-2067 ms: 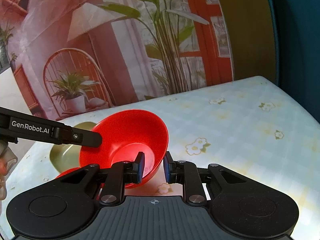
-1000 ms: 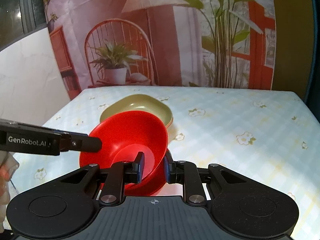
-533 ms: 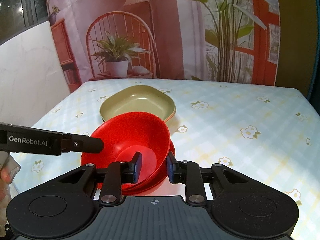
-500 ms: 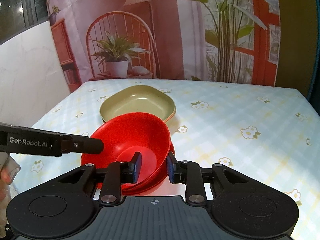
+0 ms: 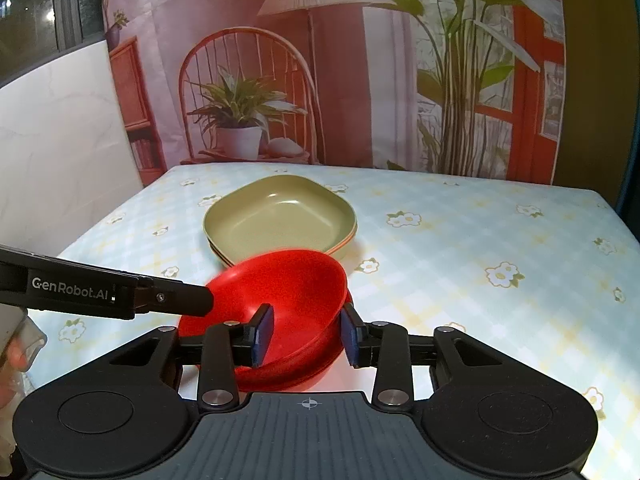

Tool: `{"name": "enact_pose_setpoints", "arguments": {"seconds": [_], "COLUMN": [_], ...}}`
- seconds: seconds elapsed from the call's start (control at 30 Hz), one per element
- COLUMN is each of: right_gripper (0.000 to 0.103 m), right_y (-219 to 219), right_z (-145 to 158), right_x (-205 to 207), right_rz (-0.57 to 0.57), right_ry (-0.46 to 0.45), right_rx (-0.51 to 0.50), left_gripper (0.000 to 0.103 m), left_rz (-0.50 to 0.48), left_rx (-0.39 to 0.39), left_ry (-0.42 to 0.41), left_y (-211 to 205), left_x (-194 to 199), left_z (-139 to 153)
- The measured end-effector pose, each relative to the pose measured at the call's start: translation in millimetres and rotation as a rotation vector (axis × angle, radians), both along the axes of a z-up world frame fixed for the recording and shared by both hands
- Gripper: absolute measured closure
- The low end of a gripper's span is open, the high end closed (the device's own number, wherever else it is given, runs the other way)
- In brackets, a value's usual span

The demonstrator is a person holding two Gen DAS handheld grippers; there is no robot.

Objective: Organize plates and bowls

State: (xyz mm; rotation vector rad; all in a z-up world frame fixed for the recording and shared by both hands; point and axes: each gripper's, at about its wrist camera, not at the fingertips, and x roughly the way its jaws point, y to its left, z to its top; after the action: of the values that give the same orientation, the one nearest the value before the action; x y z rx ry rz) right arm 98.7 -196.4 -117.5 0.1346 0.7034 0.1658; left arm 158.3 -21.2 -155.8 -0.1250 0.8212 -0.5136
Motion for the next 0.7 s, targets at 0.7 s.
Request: {"name": "enact_pose_setpoints", "arguments": {"seconds": [0.7], "right_gripper": [0.054], "right_y": [-6.8], "right_z": [-5.8], "right_x": [1.6], "right_rz": [-0.048], "right_ry": [0.002], "right_rx": [-0.012], "left_gripper": [0.060], "left_rz": [0.027], "left_rx": [0.018], "left_ry": [0.029], "left_y": [1.6], "left_x": [4.7], "left_z": [-9.6]}}
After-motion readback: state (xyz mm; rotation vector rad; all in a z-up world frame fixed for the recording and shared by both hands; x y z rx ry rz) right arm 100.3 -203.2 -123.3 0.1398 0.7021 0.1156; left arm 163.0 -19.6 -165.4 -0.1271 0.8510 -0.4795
